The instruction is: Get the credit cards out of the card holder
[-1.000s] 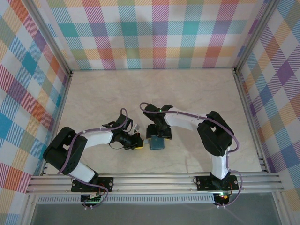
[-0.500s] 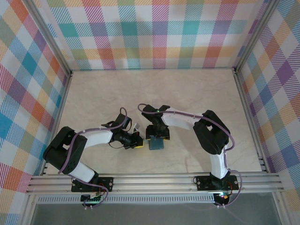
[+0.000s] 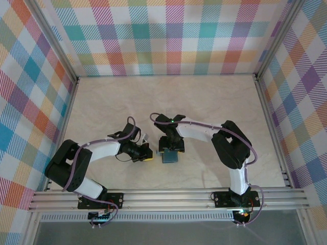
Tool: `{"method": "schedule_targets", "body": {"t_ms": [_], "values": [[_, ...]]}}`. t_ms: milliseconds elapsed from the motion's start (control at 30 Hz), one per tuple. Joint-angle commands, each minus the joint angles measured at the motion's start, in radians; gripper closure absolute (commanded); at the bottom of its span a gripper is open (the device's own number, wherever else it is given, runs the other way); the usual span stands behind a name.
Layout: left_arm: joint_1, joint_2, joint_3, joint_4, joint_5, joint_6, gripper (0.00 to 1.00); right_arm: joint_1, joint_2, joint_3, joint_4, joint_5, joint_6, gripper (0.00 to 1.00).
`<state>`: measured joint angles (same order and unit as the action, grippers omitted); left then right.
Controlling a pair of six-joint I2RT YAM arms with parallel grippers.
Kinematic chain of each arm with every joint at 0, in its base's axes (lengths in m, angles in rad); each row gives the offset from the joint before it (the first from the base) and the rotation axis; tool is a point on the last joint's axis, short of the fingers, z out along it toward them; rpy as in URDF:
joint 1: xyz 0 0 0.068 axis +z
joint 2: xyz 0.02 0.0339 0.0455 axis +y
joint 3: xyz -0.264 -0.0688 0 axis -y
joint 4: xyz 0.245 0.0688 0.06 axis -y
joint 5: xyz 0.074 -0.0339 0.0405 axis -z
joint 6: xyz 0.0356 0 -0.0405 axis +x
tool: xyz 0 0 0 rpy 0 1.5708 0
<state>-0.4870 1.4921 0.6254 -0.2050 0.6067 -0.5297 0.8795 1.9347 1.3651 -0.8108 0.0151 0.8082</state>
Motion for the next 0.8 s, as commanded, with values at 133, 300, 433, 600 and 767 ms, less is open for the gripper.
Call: {"method": "schedule_targets", "body": {"t_ms": [133,300,433,600,767], "values": [[0.051,-0.095,0.020,-0.150,-0.085,0.040,0.95,-0.003,-0.070,-0.023,-0.014,-0.007,0.002,0.25],[0.073,-0.110,0.020,-0.179,-0.087,0.053,0.95,-0.011,-0.078,-0.031,-0.021,-0.003,-0.009,0.24],[0.074,-0.128,0.022,-0.164,-0.052,0.051,0.89,-0.013,-0.085,-0.047,0.010,-0.024,-0.017,0.25],[0.063,-0.159,0.037,-0.111,-0.005,0.000,0.56,-0.013,-0.092,-0.072,0.074,-0.087,-0.014,0.29],[0.033,-0.146,0.071,-0.097,-0.024,-0.026,0.34,-0.013,-0.106,-0.104,0.126,-0.108,-0.003,0.32]]}}
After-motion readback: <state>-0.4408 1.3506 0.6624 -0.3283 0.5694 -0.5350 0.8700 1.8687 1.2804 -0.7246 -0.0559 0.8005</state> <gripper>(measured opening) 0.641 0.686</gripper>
